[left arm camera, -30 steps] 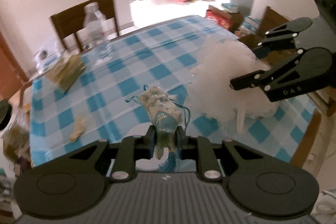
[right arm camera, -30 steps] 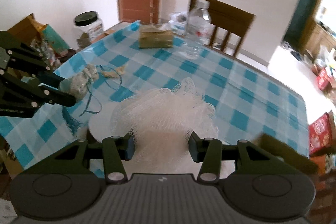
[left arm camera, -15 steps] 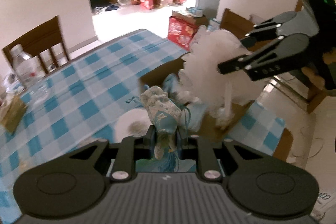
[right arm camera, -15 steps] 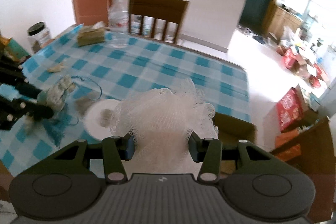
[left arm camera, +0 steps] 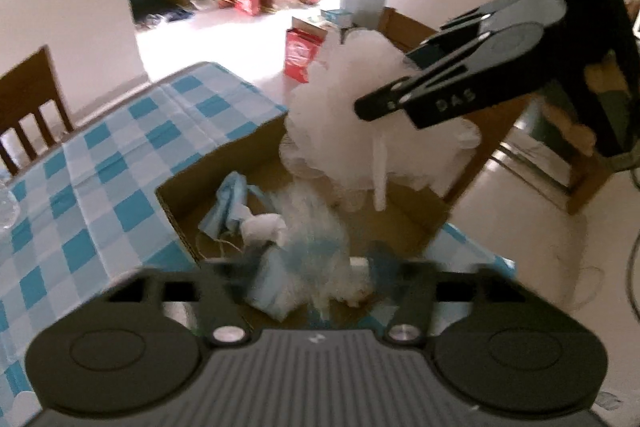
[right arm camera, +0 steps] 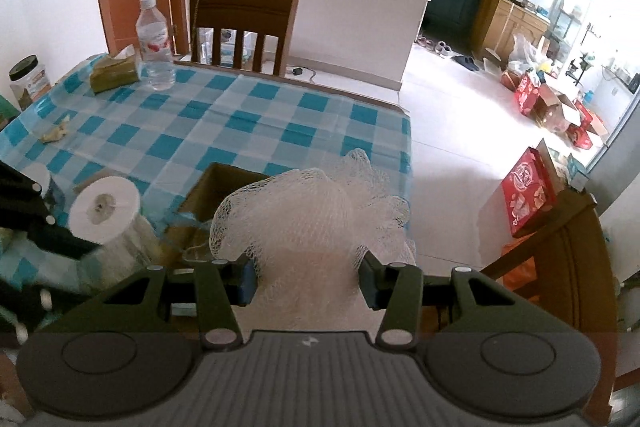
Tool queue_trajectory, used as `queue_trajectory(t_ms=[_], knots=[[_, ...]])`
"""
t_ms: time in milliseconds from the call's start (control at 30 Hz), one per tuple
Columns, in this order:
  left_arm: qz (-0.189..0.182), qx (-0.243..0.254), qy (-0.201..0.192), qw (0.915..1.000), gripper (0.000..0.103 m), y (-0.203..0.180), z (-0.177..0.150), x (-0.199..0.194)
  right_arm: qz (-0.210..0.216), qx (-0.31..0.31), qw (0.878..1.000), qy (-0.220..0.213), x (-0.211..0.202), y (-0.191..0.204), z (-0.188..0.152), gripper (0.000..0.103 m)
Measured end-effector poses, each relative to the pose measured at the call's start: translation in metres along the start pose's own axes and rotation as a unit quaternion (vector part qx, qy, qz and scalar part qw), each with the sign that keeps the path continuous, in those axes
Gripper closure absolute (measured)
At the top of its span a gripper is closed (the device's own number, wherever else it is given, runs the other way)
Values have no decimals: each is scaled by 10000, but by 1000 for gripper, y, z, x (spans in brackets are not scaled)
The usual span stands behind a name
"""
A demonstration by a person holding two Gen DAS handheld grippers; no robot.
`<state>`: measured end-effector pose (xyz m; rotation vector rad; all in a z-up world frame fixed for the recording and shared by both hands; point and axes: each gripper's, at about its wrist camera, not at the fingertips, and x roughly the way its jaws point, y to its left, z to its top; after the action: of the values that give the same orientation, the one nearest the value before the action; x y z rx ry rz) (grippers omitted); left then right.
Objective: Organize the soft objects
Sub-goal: 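Carry the sachet and bath puff into the cardboard box and open both tools, then withdraw both tools from the box back over the table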
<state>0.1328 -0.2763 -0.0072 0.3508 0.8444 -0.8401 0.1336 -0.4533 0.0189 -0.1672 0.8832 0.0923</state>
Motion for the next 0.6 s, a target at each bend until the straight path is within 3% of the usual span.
queue_trajectory(t_ms=[200,467,533,600], knots=[[197,-214,-32,9996,12,-4,-14,4,77,87,9999,86,21,-17,-1,49],[384,-152,157,9990,12,-1,-36,-4,102,135,9996,229,55,-27,8,47],[437,-169,157,9988,9,2,-42,-7,16,119,9996,253,64,-28,9,36],[476,-201,151,9986,8,6,-45,-9,40,175,9996,207,70,-31,10,8]])
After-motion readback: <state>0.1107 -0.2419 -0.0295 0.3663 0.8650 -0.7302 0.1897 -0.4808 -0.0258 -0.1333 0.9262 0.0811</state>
